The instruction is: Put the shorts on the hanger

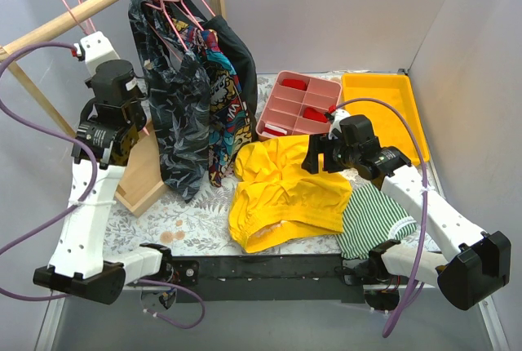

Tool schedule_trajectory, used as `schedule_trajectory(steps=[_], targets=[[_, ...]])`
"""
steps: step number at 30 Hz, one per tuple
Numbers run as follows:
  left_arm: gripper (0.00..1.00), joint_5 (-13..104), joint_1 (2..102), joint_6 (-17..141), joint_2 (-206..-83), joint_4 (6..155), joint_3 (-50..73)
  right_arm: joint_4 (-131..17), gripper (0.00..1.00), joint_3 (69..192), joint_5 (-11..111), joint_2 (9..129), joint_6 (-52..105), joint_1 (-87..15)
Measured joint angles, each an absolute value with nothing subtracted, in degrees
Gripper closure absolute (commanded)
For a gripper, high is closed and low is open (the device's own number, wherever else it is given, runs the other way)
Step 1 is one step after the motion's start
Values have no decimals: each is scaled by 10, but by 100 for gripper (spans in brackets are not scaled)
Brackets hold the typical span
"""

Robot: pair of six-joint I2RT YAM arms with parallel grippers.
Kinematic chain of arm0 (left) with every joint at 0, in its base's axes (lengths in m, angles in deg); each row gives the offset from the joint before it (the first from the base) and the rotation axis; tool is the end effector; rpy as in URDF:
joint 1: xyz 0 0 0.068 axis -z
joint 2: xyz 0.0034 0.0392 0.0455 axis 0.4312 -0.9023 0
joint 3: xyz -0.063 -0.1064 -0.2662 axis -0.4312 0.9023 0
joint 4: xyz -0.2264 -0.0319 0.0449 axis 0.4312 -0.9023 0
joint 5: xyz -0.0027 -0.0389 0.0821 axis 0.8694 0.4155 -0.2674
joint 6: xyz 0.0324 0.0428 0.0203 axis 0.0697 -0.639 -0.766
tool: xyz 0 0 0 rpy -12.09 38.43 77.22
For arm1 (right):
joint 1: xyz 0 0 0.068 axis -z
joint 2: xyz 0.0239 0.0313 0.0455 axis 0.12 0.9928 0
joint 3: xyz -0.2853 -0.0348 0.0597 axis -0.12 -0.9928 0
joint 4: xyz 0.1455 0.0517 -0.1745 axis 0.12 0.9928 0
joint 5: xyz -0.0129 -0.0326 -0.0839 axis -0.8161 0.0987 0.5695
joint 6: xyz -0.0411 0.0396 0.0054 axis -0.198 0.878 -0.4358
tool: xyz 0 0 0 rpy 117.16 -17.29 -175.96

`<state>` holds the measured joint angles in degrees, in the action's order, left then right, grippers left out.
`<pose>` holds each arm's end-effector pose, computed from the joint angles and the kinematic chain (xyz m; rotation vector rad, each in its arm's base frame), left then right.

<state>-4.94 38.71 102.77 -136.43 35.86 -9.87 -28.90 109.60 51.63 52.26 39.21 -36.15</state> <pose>0.1783 -0.0137 0.4964 -1.0386 1.4467 -0.1357 0.1787 0.1053 0.3218 -0.2623 2.2873 0.5726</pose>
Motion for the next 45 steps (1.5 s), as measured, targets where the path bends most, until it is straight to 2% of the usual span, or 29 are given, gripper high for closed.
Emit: schedule_trajectory(steps=[8,19,31,40,45], targets=[[100,-4,425,1031,-1333,319,-94,-289,17,1096,523,522,392,-362],[100,85,468,1037,-1209,286,-50,-282,17,1096,538,518,393,-362],[100,138,540,1040,-1125,248,-24,-254,17,1096,555,503,398,-362],[100,157,647,1020,-1086,248,-38,-228,17,1095,589,443,413,-362],[100,181,757,1000,-1112,253,-74,-206,17,1069,625,390,440,-362]])
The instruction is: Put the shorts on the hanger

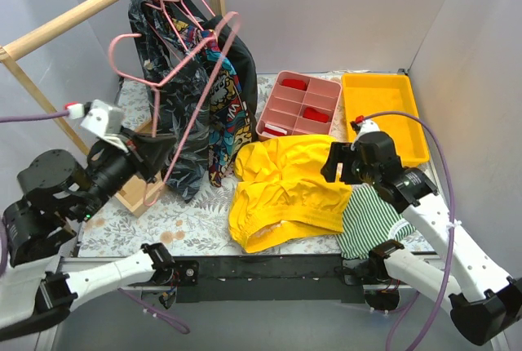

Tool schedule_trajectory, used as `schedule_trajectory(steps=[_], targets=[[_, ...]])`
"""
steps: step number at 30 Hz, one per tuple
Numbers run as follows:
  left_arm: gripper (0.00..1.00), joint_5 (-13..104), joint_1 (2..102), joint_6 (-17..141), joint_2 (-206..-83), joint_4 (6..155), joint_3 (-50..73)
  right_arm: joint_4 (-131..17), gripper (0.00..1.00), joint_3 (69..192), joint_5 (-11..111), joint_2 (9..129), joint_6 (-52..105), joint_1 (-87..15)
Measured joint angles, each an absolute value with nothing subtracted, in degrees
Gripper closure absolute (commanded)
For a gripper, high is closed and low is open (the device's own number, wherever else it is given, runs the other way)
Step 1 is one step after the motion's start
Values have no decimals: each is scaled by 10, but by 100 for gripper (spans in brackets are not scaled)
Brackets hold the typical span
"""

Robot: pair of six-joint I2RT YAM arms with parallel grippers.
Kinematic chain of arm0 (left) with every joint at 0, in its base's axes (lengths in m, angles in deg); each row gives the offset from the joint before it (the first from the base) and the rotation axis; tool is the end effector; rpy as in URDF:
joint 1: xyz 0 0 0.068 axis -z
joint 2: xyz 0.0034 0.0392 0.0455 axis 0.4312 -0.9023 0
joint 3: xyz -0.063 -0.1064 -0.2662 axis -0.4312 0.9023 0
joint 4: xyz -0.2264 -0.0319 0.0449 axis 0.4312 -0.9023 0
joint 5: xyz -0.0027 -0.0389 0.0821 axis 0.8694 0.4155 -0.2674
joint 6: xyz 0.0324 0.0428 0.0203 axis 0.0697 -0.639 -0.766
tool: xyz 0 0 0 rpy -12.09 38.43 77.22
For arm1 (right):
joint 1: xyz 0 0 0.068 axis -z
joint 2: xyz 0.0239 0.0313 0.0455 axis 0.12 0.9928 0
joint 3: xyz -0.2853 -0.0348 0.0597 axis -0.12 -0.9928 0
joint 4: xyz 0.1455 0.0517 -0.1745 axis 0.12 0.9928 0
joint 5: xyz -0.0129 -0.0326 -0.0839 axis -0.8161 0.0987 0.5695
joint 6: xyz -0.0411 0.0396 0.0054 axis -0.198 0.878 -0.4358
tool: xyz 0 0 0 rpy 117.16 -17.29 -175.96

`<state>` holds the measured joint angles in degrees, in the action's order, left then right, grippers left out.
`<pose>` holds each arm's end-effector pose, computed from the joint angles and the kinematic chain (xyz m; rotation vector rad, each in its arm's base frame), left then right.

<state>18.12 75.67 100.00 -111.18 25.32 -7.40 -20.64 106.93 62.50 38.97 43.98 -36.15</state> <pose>0.0208 -0.0041 0.4987 -0.2608 1.7245 -1.0380 0.1295 0.0689 0.3306 -0.0574 2.2320 0.4299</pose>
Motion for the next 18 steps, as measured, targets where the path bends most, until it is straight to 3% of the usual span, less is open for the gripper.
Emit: schedule_trajectory(steps=[8,13,18], targets=[[100,232,933,980,-1210,256,-21,-169,22,955,669,289,514,-362],[100,298,947,1008,-1247,238,68,-165,24,883,664,228,555,-362],[100,377,947,1071,-1209,229,149,-174,25,837,635,210,576,-362]])
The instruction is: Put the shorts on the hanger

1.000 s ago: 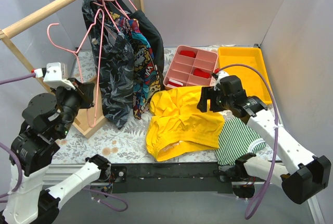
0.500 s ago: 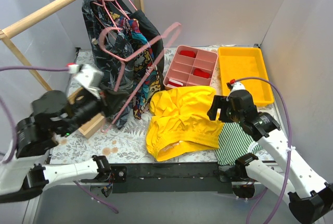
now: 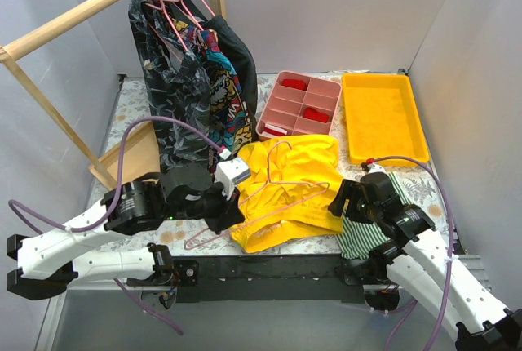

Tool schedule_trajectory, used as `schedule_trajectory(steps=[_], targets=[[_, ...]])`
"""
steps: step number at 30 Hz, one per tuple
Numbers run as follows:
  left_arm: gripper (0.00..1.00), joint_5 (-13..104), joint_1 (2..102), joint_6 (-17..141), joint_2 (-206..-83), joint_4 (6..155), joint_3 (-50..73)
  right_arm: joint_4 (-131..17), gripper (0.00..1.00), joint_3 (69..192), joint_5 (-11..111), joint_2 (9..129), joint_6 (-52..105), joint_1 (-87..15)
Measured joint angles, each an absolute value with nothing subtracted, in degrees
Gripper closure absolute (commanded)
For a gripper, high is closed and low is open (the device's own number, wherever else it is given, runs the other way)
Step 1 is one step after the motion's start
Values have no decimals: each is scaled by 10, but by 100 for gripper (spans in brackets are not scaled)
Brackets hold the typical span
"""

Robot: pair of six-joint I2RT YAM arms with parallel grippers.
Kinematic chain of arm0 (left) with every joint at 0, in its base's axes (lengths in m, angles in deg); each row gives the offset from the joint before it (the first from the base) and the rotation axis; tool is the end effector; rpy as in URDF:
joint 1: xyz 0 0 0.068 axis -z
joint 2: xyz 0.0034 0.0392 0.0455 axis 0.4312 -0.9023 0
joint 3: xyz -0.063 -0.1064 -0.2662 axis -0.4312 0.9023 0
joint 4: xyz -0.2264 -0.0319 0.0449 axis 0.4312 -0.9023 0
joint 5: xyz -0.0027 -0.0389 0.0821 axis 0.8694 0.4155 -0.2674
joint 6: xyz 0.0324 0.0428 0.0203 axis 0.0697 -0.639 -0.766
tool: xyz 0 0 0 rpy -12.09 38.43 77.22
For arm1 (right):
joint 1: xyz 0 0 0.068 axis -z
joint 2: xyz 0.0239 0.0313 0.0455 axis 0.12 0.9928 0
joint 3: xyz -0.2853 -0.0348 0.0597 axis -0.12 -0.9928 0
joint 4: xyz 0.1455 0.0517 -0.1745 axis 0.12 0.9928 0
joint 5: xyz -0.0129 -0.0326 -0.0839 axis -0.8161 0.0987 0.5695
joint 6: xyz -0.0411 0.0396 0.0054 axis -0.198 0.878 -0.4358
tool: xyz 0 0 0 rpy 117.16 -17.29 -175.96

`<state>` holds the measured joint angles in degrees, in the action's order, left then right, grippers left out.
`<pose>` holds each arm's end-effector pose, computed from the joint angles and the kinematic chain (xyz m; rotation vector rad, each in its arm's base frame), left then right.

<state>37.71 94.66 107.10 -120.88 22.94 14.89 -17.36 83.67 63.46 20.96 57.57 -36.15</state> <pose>0.0431 -0.1137 0.3871 0.2816 2.5049 -1.0886 0.0721 0.0360 0.2315 0.2218 2.3825 0.4551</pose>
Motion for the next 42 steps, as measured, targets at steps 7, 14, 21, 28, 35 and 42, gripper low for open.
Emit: schedule_trajectory(steps=[7,14,21,28,35,42], targets=[[100,461,947,1136,-1138,230,208,-197,45,811,610,229,590,-362],[100,490,947,1150,-1147,230,241,-198,87,868,636,291,588,-362],[100,492,947,1145,-1163,240,267,-199,93,926,651,315,587,-362],[100,462,959,1139,-1179,277,282,-186,98,949,650,342,590,-362],[100,388,1026,1138,-1209,311,293,-173,99,986,649,366,604,-362],[100,224,1119,1165,-1239,317,293,-163,99,1008,653,385,621,-362]])
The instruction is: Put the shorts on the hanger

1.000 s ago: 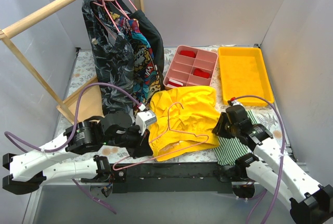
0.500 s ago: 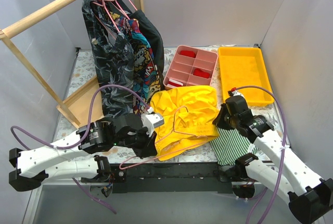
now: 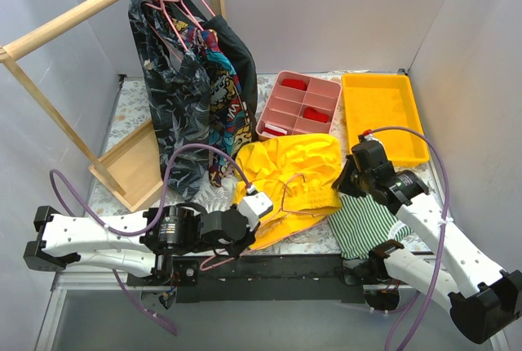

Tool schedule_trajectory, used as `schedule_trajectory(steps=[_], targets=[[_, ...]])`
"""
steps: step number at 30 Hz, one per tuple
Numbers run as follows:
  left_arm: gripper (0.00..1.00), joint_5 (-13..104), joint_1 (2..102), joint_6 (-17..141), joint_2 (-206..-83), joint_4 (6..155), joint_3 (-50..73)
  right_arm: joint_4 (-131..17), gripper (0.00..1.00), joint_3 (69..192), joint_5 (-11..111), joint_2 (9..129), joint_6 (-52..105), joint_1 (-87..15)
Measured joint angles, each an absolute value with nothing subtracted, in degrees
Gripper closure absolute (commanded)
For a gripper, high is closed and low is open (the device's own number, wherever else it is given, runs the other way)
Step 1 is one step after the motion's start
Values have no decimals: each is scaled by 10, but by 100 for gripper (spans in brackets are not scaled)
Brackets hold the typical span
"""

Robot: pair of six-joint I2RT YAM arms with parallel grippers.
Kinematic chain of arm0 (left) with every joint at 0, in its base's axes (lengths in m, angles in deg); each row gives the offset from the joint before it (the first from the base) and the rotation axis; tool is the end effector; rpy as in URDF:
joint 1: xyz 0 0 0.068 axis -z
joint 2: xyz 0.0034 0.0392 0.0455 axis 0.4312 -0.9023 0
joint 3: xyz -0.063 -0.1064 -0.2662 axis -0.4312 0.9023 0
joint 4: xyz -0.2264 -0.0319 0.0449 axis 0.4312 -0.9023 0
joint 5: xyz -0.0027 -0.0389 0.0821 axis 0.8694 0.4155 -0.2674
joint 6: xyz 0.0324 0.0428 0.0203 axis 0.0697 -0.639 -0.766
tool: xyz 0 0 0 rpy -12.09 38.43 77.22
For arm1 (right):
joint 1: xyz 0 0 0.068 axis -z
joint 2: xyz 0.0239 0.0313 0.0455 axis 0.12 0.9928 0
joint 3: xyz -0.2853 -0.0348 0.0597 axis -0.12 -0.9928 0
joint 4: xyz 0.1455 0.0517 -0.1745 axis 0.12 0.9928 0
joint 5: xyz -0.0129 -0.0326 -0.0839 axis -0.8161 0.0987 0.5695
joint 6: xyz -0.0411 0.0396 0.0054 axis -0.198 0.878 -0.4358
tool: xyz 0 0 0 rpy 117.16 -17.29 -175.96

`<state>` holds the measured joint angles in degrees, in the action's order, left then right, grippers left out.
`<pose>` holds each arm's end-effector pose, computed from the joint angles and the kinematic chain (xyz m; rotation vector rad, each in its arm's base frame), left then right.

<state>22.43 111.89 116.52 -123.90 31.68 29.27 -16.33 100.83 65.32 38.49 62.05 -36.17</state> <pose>0.0199 -0.1474 0.3227 0.3264 2.5555 -0.9028 0.1218 0.0624 0.2931 0.3309 2.3892 0.4419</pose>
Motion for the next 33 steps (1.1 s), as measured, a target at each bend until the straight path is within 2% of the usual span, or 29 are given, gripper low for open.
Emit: schedule_trajectory(steps=[21,24,25,28,30,31,33], targets=[[100,44,1141,1193,-1226,310,286,-138,97,1008,673,393,633,-362],[100,12,1142,1192,-1220,322,286,-139,90,1008,670,393,633,-362],[100,5,1143,1191,-1220,328,286,-139,83,1008,670,393,633,-362],[100,-13,1147,1184,-1225,346,293,-140,70,1008,665,394,633,-362],[100,-30,1150,1179,-1233,368,304,-143,64,1009,658,395,633,-362],[100,-43,1156,1175,-1239,384,314,-145,57,1009,652,397,633,-362],[100,-59,1163,1168,-1246,418,335,-150,48,1012,639,402,630,-362]])
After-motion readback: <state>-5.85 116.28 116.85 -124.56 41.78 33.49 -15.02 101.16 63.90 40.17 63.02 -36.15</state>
